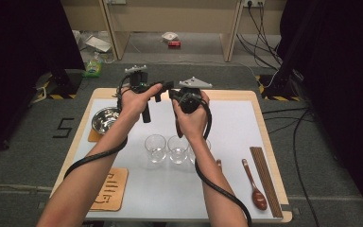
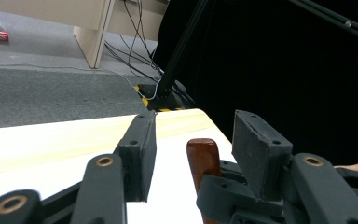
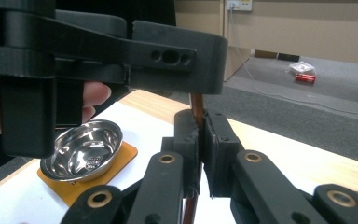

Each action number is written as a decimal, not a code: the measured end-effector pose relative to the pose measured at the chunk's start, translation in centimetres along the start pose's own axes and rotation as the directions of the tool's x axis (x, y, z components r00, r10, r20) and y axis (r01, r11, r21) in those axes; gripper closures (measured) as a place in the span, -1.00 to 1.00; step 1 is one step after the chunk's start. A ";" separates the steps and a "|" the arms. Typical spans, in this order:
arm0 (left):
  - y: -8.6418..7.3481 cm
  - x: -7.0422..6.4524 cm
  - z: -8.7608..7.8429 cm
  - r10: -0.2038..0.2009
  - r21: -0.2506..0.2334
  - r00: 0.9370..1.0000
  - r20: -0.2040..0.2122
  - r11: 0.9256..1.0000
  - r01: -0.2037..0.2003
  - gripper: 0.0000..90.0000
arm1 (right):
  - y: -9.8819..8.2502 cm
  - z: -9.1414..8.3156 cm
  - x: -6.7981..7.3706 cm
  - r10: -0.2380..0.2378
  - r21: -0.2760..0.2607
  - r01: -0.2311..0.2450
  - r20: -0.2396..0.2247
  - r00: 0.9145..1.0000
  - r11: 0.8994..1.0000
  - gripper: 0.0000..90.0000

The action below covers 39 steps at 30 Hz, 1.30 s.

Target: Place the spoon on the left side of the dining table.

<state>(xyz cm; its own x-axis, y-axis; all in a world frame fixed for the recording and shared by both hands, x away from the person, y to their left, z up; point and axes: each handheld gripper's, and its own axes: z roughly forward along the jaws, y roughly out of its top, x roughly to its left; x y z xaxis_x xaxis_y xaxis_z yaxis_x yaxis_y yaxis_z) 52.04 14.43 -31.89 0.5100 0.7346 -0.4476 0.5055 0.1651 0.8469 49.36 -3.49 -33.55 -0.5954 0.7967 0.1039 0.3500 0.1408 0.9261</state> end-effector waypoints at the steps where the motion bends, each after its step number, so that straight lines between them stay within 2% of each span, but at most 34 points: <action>1: 0.0 0.0 0.1 -0.004 0.001 1.000 0.003 1.000 0.004 0.14 | -0.1 0.0 0.1 0.015 0.007 -0.015 0.001 1.000 1.000 0.89; 7: -0.2 0.0 0.3 -0.025 0.004 1.000 0.017 1.000 0.025 0.27 | -0.2 0.0 0.1 0.014 0.007 -0.014 -0.002 1.000 1.000 0.89; 12: -0.1 -0.1 0.3 -0.019 0.008 1.000 0.017 1.000 0.018 0.41 | 0.1 0.0 0.1 0.001 -0.004 -0.001 -0.004 1.000 1.000 0.89; 17: -0.2 -0.1 0.3 -0.016 0.003 1.000 0.018 1.000 0.016 0.55 | 0.2 -0.1 0.4 0.012 -0.008 -0.012 -0.008 1.000 1.000 0.89; 23: 0.0 -0.4 0.2 0.009 0.002 1.000 0.021 1.000 -0.009 0.65 | 0.2 -0.1 0.3 0.019 -0.019 -0.019 -0.013 1.000 1.000 0.88; 26: 0.1 -0.6 0.1 0.034 -0.003 0.999 0.018 0.999 -0.034 0.66 | 0.2 -0.1 0.3 0.027 -0.021 -0.027 -0.016 1.000 0.999 0.86; 33: 0.6 -0.9 -0.4 0.121 -0.040 0.992 -0.025 0.992 -0.122 0.66 | 0.1 -0.5 -0.1 0.030 -0.006 -0.031 -0.022 0.999 1.000 0.57; 34: 0.7 -0.9 -0.5 0.125 -0.044 0.992 -0.030 0.991 -0.126 0.66 | 0.1 -0.7 -0.1 0.049 0.006 -0.049 -0.029 0.998 0.999 0.53; 39: 1.0 -0.4 -0.9 0.128 -0.059 0.991 -0.050 0.990 -0.131 0.66 | 0.2 -1.4 -0.3 0.051 0.040 -0.049 -0.037 0.998 0.998 0.42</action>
<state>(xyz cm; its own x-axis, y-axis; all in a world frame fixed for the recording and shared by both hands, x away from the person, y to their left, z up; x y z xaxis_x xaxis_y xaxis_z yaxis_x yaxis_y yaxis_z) 51.70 14.89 -30.62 0.5353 0.7814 -0.3207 0.3922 0.1062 0.9137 48.55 -4.55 -32.89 -0.6035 0.7803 0.1641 0.4073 0.1247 0.9047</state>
